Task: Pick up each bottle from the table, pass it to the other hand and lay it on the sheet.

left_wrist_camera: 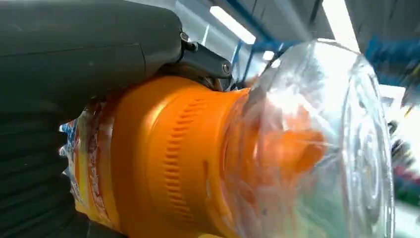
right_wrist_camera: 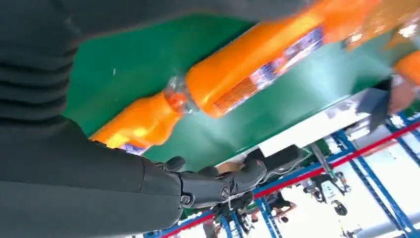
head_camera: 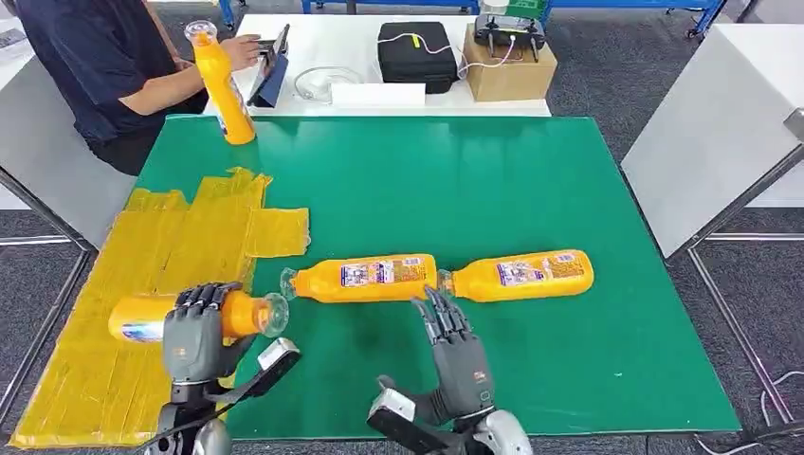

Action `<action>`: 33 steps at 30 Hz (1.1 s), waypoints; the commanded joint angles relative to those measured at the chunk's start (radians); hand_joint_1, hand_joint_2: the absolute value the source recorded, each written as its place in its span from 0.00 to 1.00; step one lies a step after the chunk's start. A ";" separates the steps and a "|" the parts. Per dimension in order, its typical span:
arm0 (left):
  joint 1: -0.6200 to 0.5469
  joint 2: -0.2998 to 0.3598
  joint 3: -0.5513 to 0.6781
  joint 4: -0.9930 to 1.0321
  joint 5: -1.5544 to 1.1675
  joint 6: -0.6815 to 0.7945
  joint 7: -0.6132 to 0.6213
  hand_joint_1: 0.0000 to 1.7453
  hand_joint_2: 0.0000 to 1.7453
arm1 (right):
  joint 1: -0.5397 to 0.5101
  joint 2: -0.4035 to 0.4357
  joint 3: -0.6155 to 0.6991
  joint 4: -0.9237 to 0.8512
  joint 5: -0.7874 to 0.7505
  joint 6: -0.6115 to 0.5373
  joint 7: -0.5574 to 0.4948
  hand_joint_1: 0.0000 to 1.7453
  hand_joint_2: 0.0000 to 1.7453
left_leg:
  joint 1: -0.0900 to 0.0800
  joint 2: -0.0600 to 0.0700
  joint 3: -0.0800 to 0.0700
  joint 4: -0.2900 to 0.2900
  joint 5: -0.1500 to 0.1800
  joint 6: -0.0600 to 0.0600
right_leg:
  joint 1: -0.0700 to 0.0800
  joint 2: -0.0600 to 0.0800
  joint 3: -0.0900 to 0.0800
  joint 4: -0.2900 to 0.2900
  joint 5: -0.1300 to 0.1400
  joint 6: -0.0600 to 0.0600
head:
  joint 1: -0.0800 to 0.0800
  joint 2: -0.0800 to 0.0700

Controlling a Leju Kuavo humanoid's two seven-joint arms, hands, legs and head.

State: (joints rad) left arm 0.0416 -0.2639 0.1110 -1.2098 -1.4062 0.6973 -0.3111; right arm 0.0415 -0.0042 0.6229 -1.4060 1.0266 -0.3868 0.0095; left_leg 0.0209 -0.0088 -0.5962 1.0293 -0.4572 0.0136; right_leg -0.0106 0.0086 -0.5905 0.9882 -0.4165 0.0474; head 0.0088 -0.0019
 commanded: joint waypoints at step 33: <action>-0.181 0.575 -0.814 0.041 1.270 -0.884 -0.387 0.00 0.00 | -0.717 0.187 -0.040 1.050 0.097 0.256 -0.086 0.00 1.00 | 0.000 -0.002 0.002 -0.003 0.017 -0.001 | -0.001 0.000 0.003 0.002 0.013 -0.002 | 0.000 0.000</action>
State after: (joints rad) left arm -0.3451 -0.0503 -0.1540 -0.5970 -0.7773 0.0097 -0.6992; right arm -0.6033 0.1377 0.5344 -0.5262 1.1311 -0.1683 -0.0469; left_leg 0.0211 -0.0249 -0.5910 1.0278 -0.4411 0.0134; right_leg -0.0110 -0.0032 -0.5791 0.9887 -0.4079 0.0474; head 0.0092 -0.0019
